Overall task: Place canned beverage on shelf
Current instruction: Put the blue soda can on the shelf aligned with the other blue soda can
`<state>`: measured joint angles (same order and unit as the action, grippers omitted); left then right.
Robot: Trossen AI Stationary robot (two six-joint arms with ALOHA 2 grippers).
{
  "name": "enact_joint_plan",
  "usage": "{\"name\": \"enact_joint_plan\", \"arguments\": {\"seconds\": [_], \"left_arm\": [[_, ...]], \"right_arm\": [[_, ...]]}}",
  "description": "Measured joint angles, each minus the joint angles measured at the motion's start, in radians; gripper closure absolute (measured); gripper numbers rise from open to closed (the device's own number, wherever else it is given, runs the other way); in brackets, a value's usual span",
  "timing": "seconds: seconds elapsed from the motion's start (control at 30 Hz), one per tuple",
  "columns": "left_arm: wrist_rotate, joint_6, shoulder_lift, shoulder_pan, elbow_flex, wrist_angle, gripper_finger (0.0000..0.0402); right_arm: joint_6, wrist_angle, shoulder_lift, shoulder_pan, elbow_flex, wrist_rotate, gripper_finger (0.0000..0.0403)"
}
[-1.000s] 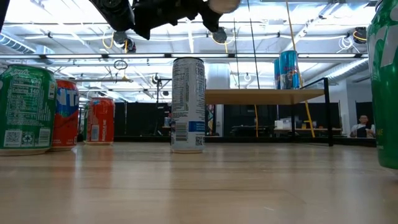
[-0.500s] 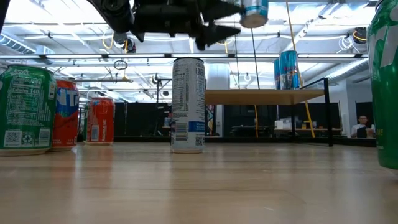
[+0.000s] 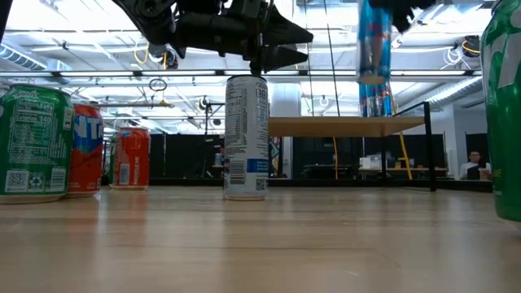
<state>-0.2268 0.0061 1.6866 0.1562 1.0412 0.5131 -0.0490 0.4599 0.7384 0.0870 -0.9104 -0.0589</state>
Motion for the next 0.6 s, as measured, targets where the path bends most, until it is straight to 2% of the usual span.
{"name": "enact_joint_plan", "arguments": {"seconds": [0.07,0.17,0.3,0.6], "left_arm": [[0.0,0.003,-0.001,-0.001,0.0,-0.002,0.0083],[0.0,0.007,-0.001,0.0,0.0,0.004,0.0084],[0.003,0.027,-0.001,0.002,0.0,0.025,0.0084],[0.005,0.028,-0.002,0.002,0.0,0.063,0.0084]], "right_arm": [[-0.001,-0.01,-0.066,0.033,0.051,-0.031,0.0175],[0.001,0.005,-0.144,0.077,0.094,-0.133,0.0175],[0.018,0.056,-0.178,0.133,0.106,-0.241,0.0174],[0.043,0.068,-0.18,0.277,0.108,-0.218,0.0173]]}}
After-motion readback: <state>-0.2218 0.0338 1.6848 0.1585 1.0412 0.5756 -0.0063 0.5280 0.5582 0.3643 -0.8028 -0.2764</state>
